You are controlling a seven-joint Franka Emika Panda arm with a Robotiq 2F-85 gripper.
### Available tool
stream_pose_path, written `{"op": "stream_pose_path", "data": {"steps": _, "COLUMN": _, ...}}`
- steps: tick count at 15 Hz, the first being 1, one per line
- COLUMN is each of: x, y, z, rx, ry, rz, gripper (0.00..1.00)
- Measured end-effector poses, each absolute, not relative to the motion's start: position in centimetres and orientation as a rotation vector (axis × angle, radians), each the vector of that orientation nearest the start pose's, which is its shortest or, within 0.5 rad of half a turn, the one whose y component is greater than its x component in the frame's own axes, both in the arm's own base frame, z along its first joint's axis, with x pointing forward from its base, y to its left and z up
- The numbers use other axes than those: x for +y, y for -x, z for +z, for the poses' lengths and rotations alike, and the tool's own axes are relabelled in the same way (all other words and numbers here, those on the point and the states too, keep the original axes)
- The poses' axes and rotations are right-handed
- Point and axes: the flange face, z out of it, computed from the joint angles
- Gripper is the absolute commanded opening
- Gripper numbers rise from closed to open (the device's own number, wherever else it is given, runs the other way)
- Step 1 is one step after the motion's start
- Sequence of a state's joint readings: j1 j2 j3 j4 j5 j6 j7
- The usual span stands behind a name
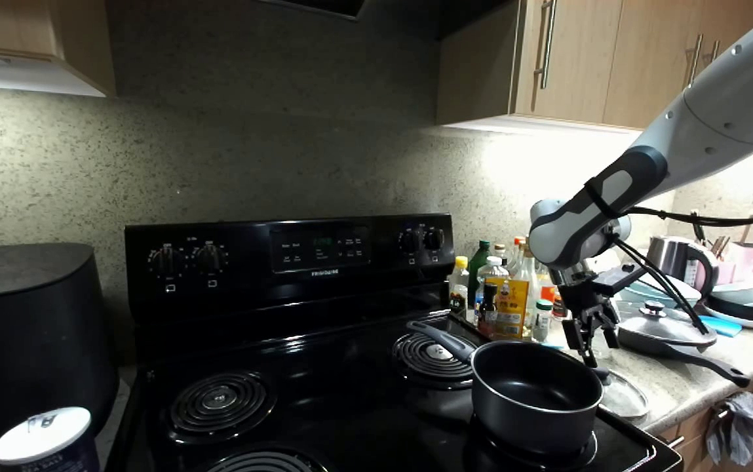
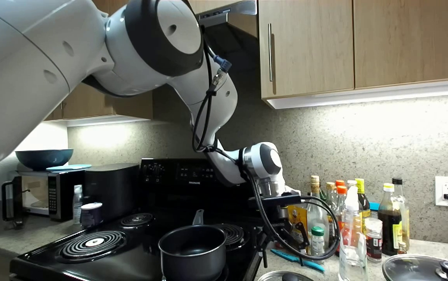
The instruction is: Put the lid on the pot
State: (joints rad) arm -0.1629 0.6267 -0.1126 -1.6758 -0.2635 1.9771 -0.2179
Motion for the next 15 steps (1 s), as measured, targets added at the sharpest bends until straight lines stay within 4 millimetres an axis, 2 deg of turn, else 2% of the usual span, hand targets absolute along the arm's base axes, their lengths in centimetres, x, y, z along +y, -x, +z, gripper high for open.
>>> {"op": "stream_pose_path", "data": {"steps": 4, "x": -19.9, "y": -63.1, "z": 21.9, "rx": -0.056, "ry": 3.246, "rz": 0.56, "gripper": 1.0}}
{"op": "stream_pose_path", "data": {"steps": 9, "x": -20.1, "y": -63.1, "z": 21.2, "rx": -0.05, "ry": 3.241, "rz": 0.57, "gripper": 1.0}}
{"op": "stream_pose_path", "data": {"steps": 15, "x": -20.0, "y": -62.6, "z": 18.1, "rx": -0.064, "ry": 3.217, "rz": 0.644, "gripper": 1.0}}
